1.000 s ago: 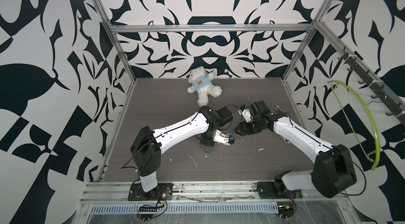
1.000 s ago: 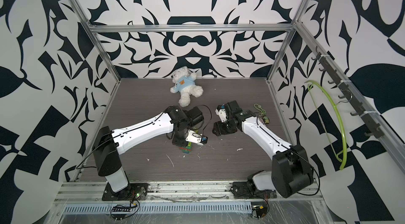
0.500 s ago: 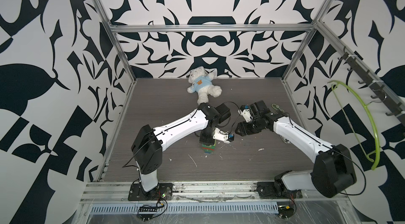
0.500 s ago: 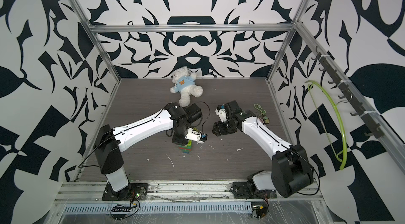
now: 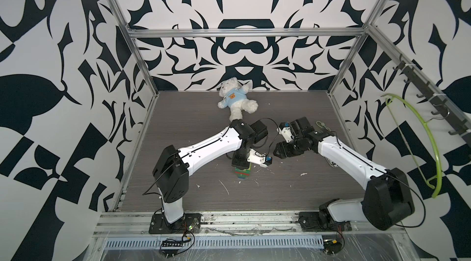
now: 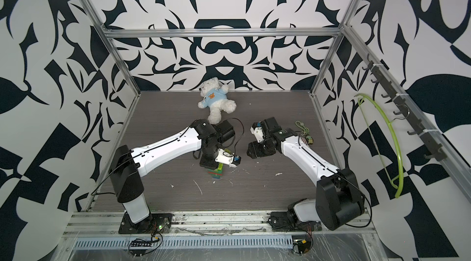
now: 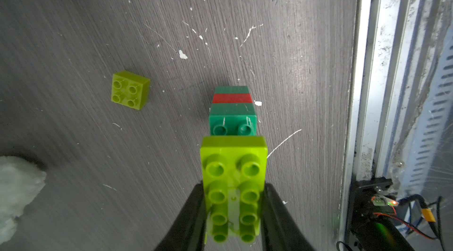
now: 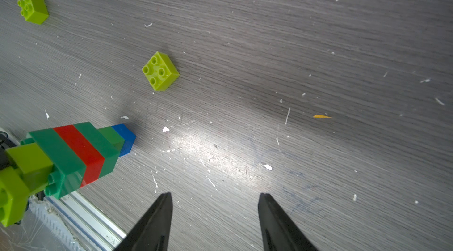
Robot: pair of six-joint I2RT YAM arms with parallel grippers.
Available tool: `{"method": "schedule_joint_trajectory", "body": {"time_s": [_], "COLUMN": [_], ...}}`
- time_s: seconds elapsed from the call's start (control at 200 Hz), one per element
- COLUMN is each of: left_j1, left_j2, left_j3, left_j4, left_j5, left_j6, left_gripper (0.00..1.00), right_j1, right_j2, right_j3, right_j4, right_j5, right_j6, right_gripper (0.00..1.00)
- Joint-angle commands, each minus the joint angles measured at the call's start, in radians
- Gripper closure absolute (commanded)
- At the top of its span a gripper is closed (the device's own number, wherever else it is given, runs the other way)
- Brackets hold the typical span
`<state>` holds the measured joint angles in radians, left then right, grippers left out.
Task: Assemble a carrot with lego
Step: Assemble the lego brick with the lego brick.
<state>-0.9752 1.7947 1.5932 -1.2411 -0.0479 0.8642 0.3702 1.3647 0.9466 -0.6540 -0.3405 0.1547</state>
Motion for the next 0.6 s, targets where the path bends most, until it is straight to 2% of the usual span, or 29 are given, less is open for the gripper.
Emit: {"method": "schedule_joint_trajectory", "body": {"time_s": [0.0, 0.1, 0.33, 0.595], "left_j1": [0.003, 0.006, 0.016, 0.031], "left_j2": [-0.006, -0.012, -0.028, -0.073], "left_j3": [-0.009, -0.009, -0.017, -0.035], "left_j4": [-0.008, -0.001, -0.004, 0.013], "left_j5": [0.036, 0.045, 0.049, 0.025], "left_j6": [0.004, -0.001, -0.004, -0.011], "left_gripper": [0.61, 0.61, 0.68, 0.65], "right_j1": [0.006, 0.006, 0.007, 0.009], "right_j2": [-0.015, -0.017, -0.013, -0.016], "right_j3": [0.001, 0.000, -0.002, -0.002], "right_j4": [0.002, 0.002, 0.003, 0.002], "right_j5": [-0.003, -0.002, -0.003, -0.003], "right_j6": [-0.008, -0.009, -0.009, -0.009], "right_gripper": [0.39, 0.39, 0.39, 0.39]}}
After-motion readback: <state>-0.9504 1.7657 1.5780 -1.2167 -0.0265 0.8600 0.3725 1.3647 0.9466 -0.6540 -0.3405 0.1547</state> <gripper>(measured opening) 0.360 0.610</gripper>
